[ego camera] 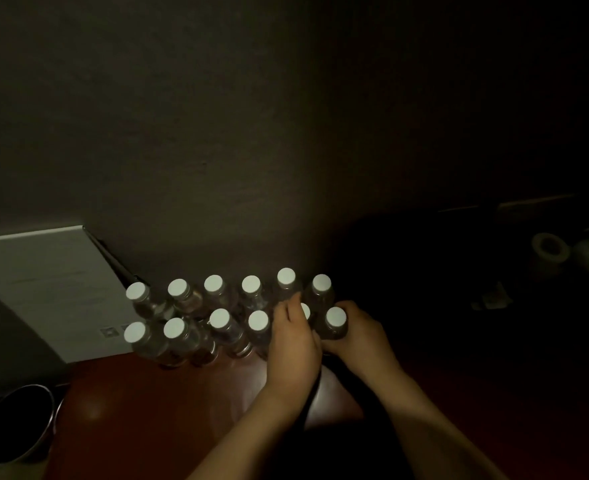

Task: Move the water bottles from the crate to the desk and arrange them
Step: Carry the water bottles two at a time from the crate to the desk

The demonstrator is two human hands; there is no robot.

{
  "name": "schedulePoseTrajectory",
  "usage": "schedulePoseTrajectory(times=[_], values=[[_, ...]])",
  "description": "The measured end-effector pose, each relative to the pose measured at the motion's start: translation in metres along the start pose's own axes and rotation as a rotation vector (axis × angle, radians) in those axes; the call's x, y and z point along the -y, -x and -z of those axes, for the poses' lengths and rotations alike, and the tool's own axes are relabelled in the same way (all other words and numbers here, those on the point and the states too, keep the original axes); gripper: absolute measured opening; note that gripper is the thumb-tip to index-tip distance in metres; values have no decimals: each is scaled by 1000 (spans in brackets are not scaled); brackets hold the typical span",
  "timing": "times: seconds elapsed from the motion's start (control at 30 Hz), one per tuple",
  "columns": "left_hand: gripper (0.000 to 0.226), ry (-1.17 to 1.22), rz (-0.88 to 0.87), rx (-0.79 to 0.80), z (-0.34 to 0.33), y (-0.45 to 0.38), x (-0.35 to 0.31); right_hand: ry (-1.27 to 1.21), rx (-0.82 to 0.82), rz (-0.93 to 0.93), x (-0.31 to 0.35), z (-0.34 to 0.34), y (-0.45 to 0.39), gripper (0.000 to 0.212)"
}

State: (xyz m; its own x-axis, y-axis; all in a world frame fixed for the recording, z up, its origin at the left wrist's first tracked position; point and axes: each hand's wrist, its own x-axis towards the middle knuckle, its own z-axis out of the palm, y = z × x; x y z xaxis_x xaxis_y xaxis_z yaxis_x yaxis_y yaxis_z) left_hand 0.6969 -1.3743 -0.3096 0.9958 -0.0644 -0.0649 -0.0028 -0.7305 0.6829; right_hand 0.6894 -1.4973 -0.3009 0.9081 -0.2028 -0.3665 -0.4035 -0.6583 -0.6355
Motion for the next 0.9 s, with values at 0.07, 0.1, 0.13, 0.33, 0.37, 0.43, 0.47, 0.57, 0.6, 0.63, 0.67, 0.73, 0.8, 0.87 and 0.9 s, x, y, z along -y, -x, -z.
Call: schedulePoseTrajectory(times=[0.07,0.1,0.13,0.33,0.37,0.43,0.47,0.57,0.6,0.63,0.67,0.73,0.8,0.87,0.9], values=[[67,4,-24,-15,4,0,-2,-10,4,4,3,4,5,63],[67,4,-29,-17,7,1,-3,-14,2,8,4,7,8,64],[68,2,-33,-13,11,2,-5,-21,-5,7,6,9,12,66],[67,-43,-103,14,51,24,-12,-8,-137,23,16,29,48,80],[63,-55,-114,12,61,29,-12,8,-161,34,19,32,55,83],[56,-89,-123,6,80,35,-11,52,-202,63,26,38,66,84],[55,-119,-125,1,92,40,-10,75,-221,86,32,40,75,80],[55,-266,-147,18,128,56,0,146,-240,144,53,42,100,68],[54,-306,-168,23,140,62,3,185,-239,167,61,41,107,67],[51,-337,-190,26,152,68,8,220,-234,189,70,40,115,66],[49,-361,-207,33,165,73,13,248,-228,210,79,38,123,64],[45,-399,-222,48,191,85,24,294,-207,248,96,31,139,60],[42,-426,-221,43,218,94,37,331,-183,283,113,23,153,57],[43,-438,-204,25,245,100,50,351,-157,305,128,16,167,54],[43,-434,-189,15,258,102,56,361,-146,314,135,13,173,52]])
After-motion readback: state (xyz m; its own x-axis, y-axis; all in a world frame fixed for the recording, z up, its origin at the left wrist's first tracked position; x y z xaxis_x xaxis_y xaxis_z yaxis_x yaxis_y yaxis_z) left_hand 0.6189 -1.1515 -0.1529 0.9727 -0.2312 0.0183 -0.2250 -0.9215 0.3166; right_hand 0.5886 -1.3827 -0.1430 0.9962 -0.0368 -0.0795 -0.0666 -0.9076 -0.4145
